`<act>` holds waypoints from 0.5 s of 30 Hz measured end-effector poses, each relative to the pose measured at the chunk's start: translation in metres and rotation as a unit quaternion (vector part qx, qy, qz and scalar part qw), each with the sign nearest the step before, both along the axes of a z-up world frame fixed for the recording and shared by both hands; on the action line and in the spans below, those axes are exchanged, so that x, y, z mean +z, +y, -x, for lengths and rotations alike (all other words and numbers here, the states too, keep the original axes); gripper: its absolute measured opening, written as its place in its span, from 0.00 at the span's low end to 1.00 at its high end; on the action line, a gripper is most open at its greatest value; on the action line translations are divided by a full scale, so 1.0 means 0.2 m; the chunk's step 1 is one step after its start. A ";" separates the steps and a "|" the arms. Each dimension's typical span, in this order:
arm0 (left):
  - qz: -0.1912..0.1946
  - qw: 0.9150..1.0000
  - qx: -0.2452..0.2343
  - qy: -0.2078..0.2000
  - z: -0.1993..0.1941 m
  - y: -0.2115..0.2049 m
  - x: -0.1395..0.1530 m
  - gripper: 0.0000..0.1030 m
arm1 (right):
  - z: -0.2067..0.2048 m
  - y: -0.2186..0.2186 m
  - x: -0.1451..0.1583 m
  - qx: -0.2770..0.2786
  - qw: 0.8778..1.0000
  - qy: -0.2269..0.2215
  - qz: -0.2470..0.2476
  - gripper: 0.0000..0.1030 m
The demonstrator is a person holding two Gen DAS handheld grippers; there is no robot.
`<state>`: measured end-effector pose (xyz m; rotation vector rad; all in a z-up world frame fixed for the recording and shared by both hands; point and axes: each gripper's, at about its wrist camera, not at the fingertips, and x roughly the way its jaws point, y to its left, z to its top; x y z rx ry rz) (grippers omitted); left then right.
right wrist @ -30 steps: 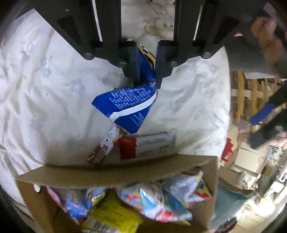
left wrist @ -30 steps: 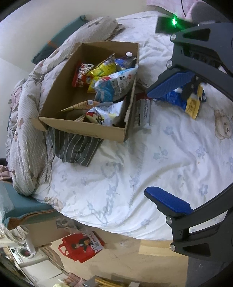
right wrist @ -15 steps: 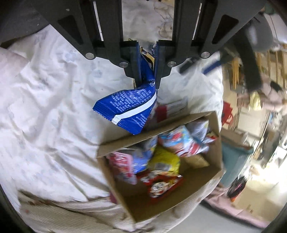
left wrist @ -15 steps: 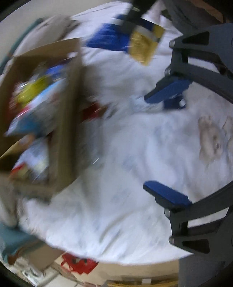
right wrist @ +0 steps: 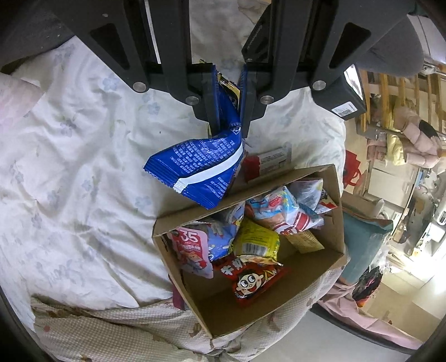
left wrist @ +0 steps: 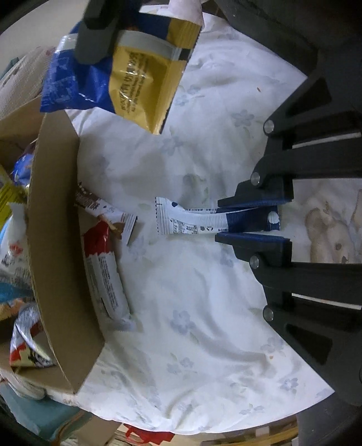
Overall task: Organize snacks
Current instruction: 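Lift the blue-white bag with the right tool while the left grasps a white candy bar, then carry both snacks into the cardboard box and open both tools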
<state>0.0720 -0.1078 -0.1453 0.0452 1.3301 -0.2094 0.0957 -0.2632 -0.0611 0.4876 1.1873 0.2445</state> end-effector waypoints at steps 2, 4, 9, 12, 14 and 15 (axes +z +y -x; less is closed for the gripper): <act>0.003 1.000 0.008 0.000 0.01 0.03 0.02 0.13 | 0.00 0.01 0.00 0.003 1.000 0.001 -0.004 0.12; 0.004 1.000 0.017 -0.002 0.01 0.07 0.04 0.13 | 0.00 0.02 0.00 0.006 1.000 0.000 -0.005 0.12; 0.004 0.999 0.051 -0.013 -0.04 0.17 0.10 0.13 | 0.00 0.05 0.01 0.013 1.000 -0.005 -0.009 0.12; -0.007 0.998 0.065 -0.026 -0.05 0.22 0.13 0.13 | 0.01 0.06 0.02 0.016 1.000 -0.009 -0.011 0.12; -0.014 0.997 0.073 -0.029 -0.05 0.26 0.14 0.13 | 0.01 0.06 0.03 0.017 1.000 -0.011 -0.015 0.12; -0.015 0.996 0.078 -0.029 -0.04 0.28 0.16 0.13 | 0.01 0.05 0.04 0.016 1.000 -0.013 -0.017 0.12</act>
